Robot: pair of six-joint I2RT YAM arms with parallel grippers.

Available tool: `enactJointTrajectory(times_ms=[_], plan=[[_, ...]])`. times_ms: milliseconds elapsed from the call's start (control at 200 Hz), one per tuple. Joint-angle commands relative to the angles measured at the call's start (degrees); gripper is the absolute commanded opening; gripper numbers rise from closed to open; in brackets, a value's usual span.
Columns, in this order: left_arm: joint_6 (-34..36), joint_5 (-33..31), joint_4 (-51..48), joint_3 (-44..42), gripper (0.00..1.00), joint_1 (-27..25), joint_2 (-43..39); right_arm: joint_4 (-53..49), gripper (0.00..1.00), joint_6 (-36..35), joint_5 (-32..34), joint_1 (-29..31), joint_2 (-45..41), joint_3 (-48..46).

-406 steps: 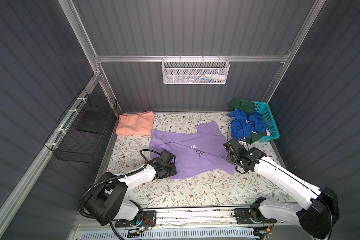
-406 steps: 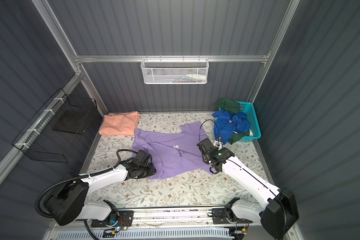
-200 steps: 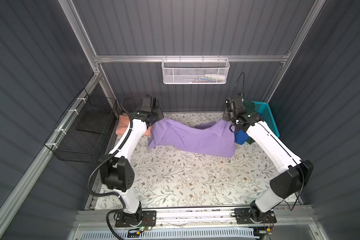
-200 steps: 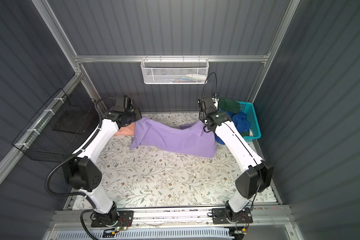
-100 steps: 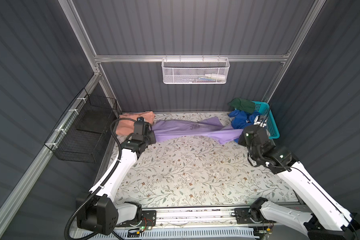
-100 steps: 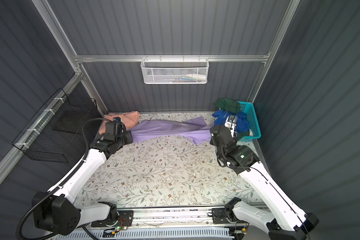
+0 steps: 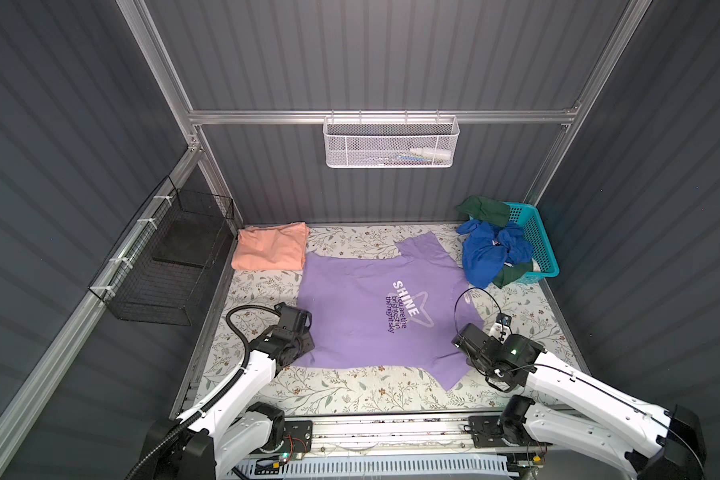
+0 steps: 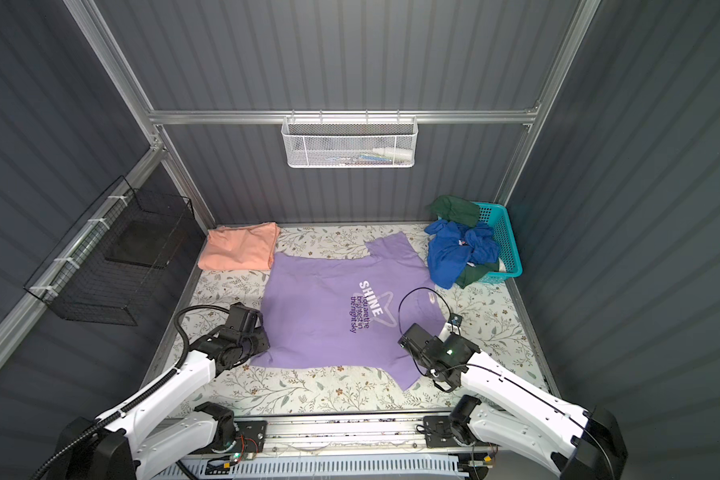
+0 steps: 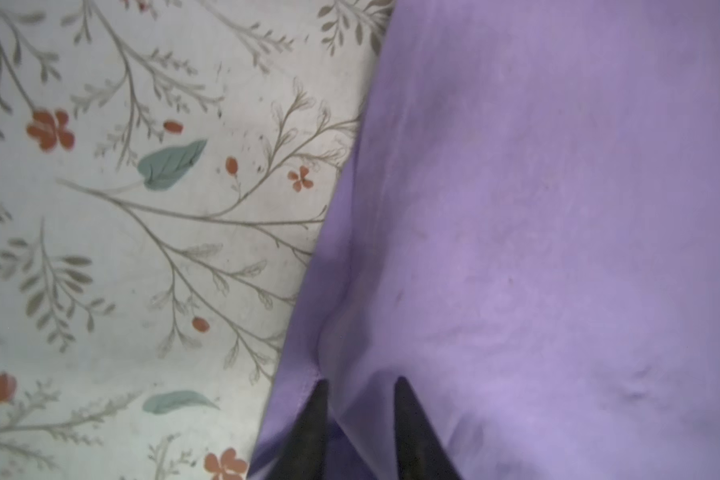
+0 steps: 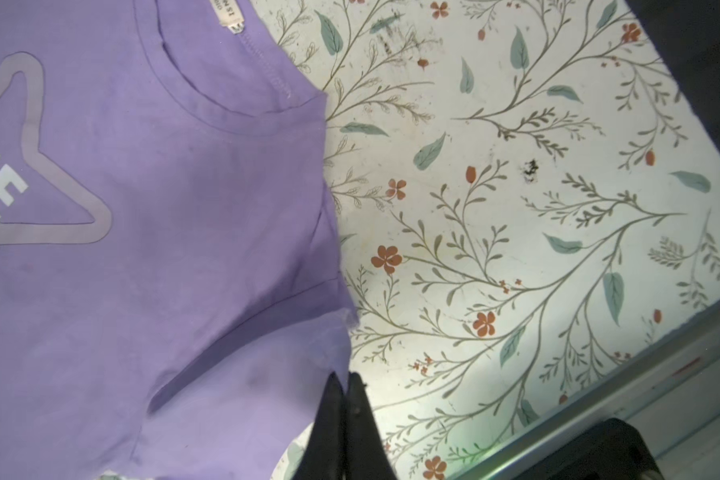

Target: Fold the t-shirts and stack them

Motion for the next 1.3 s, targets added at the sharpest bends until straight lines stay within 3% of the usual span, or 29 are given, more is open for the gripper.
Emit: enactJointTrajectory(times_ms=[0,60,145,195,275,385,510,655,850,950,1121,1296], plan=[[-5.1,-1.9,-3.6,-1.2,0.35,-0.1,-2.4,-2.6,0.00,4.5,-3.2,1.2,-0.8,-1.2],[-6.1,-2.9,-3.6,-1.6,0.49,-0.1,-3.4,-1.9,0.00,5.0,-4.9,1.7,-1.5,-2.6],[-6.2,-2.8,-1.9,-1.2,0.48,-0.1,-3.3,-1.7,0.00,5.3,-6.3,1.9,-2.6,-4.0],[-6.0,-2.2,-1.1,-0.3,0.49,-0.1,-2.2,-2.3,0.19,5.1,-6.3,2.0,-3.6,-3.8],[-5.4,-0.1,-0.4,0.9,0.50,-0.1,0.2,-2.8,0.30,3.5,-5.0,1.9,-5.2,-2.3],[-5.2,0.8,-0.6,1.2,0.50,-0.1,2.1,-3.8,0.63,0.2,-2.4,1.9,-5.7,2.8],[-4.9,2.9,1.7,0.5,0.50,-0.1,2.7,0.0,0.79,-9.0,0.6,-0.5,-3.1,10.2],[-5.2,7.5,6.0,1.1,0.45,-0.2,5.7,13.2,0.81,-20.1,-10.7,-10.2,2.1,13.4],[-5.4,10.8,9.7,1.4,0.31,-0.3,9.9,24.9,0.81,-26.8,-17.7,-16.4,13.3,16.6],[-4.7,10.4,9.2,3.0,0.25,-0.3,10.5,27.4,0.81,-29.3,-18.6,-17.4,19.1,18.7],[-1.6,7.2,6.0,7.9,0.00,-0.3,11.2,29.5,0.79,-31.7,-20.0,-18.2,28.6,21.7],[2.1,3.6,1.6,13.9,0.00,-0.2,15.0,32.1,0.78,-32.0,-19.8,-18.7,36.3,23.6]])
